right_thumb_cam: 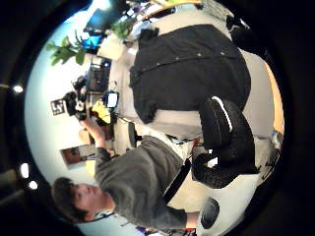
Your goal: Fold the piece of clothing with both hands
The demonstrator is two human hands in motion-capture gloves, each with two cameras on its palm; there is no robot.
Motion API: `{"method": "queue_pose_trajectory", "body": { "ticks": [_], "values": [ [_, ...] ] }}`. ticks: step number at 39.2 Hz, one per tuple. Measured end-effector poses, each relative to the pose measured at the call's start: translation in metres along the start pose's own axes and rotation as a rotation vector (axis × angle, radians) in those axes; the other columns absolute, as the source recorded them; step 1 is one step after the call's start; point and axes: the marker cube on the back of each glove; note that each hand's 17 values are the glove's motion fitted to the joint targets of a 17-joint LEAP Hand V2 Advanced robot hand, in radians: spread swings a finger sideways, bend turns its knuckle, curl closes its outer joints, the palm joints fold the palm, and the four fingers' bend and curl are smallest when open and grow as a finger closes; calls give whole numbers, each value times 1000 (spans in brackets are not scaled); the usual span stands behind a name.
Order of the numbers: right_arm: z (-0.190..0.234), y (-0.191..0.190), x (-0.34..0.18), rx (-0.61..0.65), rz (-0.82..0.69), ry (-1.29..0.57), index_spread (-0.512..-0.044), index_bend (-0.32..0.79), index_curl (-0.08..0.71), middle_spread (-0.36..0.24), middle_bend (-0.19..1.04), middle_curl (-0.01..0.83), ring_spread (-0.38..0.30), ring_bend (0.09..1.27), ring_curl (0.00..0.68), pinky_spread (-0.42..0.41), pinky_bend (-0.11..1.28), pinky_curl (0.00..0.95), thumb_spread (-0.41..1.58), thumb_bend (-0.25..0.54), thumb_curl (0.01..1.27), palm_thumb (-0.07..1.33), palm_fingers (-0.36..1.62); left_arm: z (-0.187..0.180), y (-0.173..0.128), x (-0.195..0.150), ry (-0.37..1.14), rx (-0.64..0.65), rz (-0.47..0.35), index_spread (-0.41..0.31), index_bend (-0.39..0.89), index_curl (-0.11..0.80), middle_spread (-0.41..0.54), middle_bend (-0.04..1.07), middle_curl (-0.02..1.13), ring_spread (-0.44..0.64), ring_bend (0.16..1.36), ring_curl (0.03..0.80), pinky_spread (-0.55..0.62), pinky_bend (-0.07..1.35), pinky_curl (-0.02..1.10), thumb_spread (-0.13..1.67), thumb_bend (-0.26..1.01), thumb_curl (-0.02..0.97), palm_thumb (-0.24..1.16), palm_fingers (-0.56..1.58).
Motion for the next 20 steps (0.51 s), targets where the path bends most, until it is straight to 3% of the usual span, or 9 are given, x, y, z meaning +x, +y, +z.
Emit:
{"method": "queue_pose_trajectory", "body": {
  "ticks": [4,8,13,20],
  "values": [
    [-13,-11,-14,-3,-21,33,-196,182,181,-10,292,167,32,361,187,128,283,162,772,418,138,608,610,-2,-15,15,-18,-10,24,-93,189,158,-2,116,120,-40,543,229,-28,468,216,777,62,46,132,592],
    [-7,-21,-16,-30,-41,56,-238,124,195,-11,259,194,40,376,220,149,314,202,924,399,158,601,539,8,-9,30,-32,-31,62,-78,170,189,30,125,140,-1,567,262,47,428,235,878,19,64,94,454],
    [20,-24,-13,-135,-63,73,-288,77,185,-12,223,220,55,401,249,189,388,247,1027,344,177,574,452,63,9,51,9,-156,159,-55,147,208,93,120,140,66,601,278,141,445,251,908,-28,90,41,363],
    [71,-24,-2,-245,-58,85,-324,69,163,-10,208,253,87,406,266,229,505,298,1067,271,209,573,393,140,55,87,59,-390,270,14,108,207,185,143,150,167,661,293,245,490,276,875,-48,127,-32,271]
  ]
}}
